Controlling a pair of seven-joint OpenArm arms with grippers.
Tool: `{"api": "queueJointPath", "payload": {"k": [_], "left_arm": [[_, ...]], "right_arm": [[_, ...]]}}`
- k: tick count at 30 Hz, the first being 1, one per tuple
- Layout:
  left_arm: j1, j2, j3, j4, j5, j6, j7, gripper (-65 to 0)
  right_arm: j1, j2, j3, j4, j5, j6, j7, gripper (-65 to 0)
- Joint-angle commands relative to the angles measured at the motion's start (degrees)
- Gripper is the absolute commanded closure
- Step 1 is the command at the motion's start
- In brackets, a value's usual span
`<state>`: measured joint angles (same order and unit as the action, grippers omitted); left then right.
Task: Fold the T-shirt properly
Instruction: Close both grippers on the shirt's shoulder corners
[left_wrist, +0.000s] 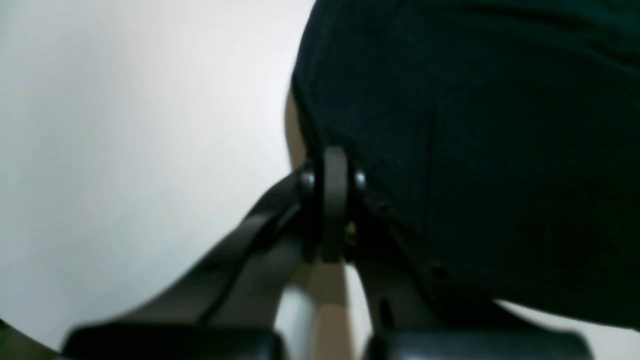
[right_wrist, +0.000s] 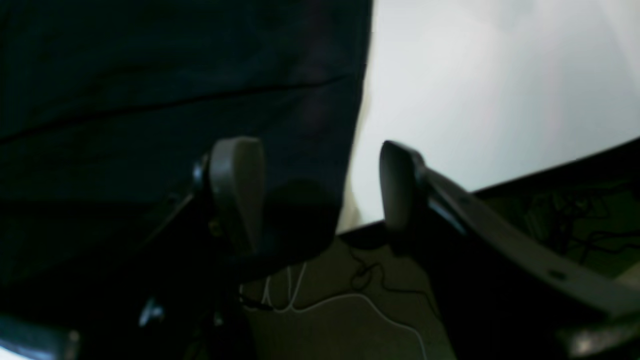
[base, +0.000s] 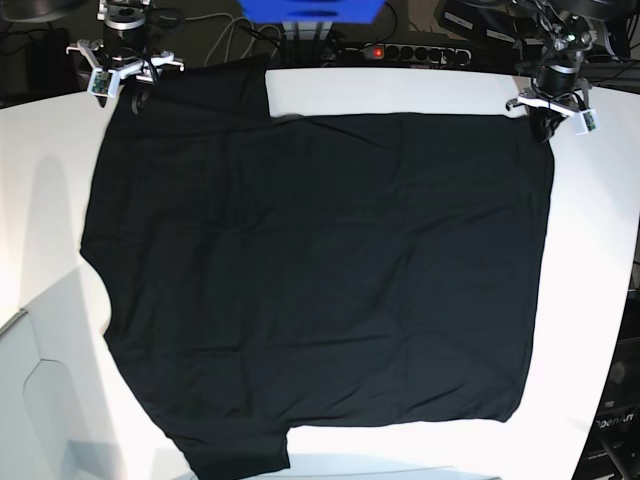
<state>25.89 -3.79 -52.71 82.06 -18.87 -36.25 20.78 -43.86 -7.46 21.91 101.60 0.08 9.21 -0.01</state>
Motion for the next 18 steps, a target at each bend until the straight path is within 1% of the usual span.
{"api": "queueJointPath", "payload": {"k": [1,8,16,17,18], "left_arm": [[0.70,-0.38,-0.08,0.36,1.07,0.07,1.33,-0.1],[0.70,-0.38,-0.17,0.36,1.07,0.07,1.33,-0.1],[0.70,-0.38,-0.17,0.36,1.07,0.07,1.33,-0.1],[0.70,-0.38,-0.17,0.36,1.07,0.07,1.33,-0.1],[0.70,-0.38,-0.17,0.36,1.07,0.07,1.33,-0.1]], "right_arm": [[-0.58,0.21,0.20,0.24,0.32,0.68,1.37,-37.3],[0.91,0.12,1.34,-3.10,0.32,0.68,1.37,-37.3],[0.91,0.12,1.34,-3.45,0.32,0.77,1.37,-36.9],[0.91,0.12,1.25,-3.45,0.32,1.38,1.37,-36.9],[0.91,0.12,1.25,-3.54,0.32,3.58,1.37,-36.9]]}}
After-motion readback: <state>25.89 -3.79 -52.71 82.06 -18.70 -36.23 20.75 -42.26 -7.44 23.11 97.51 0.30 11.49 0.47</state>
